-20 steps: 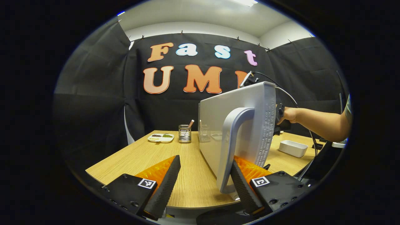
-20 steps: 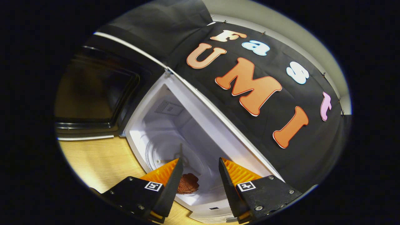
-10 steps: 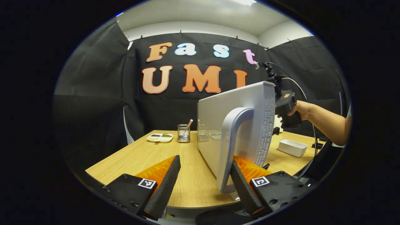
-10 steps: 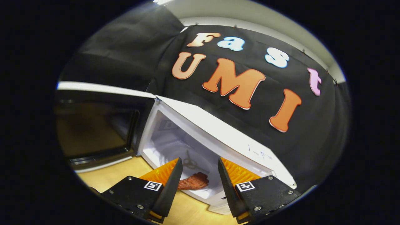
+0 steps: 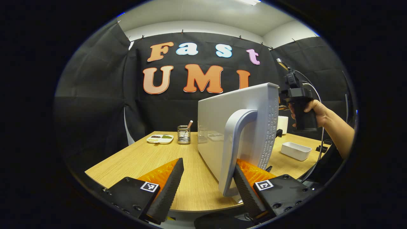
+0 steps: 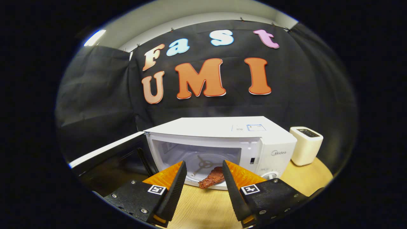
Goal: Open the microwave oven with the left hand, put the food in, and close the microwave oven.
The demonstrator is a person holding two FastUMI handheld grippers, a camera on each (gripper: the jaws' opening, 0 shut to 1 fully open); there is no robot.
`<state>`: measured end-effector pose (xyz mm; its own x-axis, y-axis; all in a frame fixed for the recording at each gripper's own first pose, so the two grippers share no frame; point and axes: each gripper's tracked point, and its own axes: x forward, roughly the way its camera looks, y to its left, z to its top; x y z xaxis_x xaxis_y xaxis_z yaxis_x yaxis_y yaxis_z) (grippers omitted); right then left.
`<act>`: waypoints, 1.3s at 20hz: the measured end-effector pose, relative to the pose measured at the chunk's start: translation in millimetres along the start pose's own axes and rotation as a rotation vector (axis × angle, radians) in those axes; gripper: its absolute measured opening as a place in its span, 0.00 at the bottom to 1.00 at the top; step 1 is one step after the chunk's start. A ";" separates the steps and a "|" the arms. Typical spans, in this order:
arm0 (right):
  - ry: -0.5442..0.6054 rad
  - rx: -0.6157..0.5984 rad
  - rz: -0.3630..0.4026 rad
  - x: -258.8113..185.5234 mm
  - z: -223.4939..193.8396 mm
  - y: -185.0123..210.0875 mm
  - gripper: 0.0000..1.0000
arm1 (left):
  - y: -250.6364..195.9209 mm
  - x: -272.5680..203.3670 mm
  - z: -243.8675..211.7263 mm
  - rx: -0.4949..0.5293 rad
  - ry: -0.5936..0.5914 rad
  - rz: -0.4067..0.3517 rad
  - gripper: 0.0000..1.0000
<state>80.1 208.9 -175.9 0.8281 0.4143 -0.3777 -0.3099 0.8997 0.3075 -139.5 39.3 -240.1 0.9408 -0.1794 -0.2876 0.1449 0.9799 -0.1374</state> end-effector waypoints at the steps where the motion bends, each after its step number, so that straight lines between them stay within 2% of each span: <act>1: -0.003 0.044 0.002 -5.2 -1.1 -1.5 0.71 | -5.4 1.6 -0.3 -0.003 0.001 -0.011 0.94; 3: -0.014 0.088 0.002 -13.4 2.6 -7.1 0.71 | -14.1 4.3 0.2 0.008 0.003 -0.023 0.87; 5: -0.023 0.100 0.000 -25.4 5.6 -12.8 0.72 | -25.5 6.6 1.8 0.021 0.003 -0.044 0.87; 6: -0.034 0.103 0.001 -31.9 7.8 -16.5 0.72 | -32.7 7.3 3.0 0.027 0.001 -0.058 0.90; 8: -0.059 0.104 -0.001 -44.4 14.9 -23.9 0.73 | -45.9 11.8 2.8 0.041 0.005 -0.086 0.87; 10: -0.077 0.101 -0.012 -57.8 20.0 -34.1 0.75 | -57.8 18.0 2.3 0.053 0.011 -0.106 0.87; 13: -0.082 0.126 -0.012 -76.7 21.3 -43.3 0.81 | -81.3 27.9 3.6 0.069 0.016 -0.155 0.90; 14: -0.079 0.147 -0.011 -82.9 21.5 -47.4 0.81 | -89.5 31.6 4.3 0.074 0.015 -0.174 0.87; 16: -0.076 0.204 -0.016 -93.3 20.8 -57.9 0.84 | -107.4 39.2 4.8 0.077 0.016 -0.208 0.90; 18: -0.074 0.268 -0.030 -101.1 18.6 -71.6 0.84 | -123.1 48.5 8.4 0.086 0.010 -0.230 0.87; 19: -0.081 0.299 -0.034 -105.5 18.3 -77.3 0.84 | -131.1 52.3 12.3 0.091 0.003 -0.241 0.93; 20: -0.090 0.322 -0.039 -109.0 18.4 -84.2 0.84 | -139.3 58.2 14.7 0.095 0.001 -0.252 0.87; 21: -0.098 0.340 -0.048 -112.0 16.7 -91.5 0.84 | -146.2 64.4 14.6 0.099 0.003 -0.259 0.87; 22: -0.102 0.349 -0.058 -114.3 15.2 -100.0 0.84 | -155.2 71.4 16.1 0.102 0.005 -0.272 0.94; 26: -0.104 0.343 -0.102 -126.0 7.1 -125.0 0.84 | -184.9 95.8 26.1 0.116 -0.007 -0.303 0.95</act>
<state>17.8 43.2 -160.5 0.8951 0.2929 -0.3361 -0.0636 0.8301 0.5540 -68.2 -156.8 -217.5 0.8514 -0.4647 -0.2434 0.4526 0.8853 -0.1069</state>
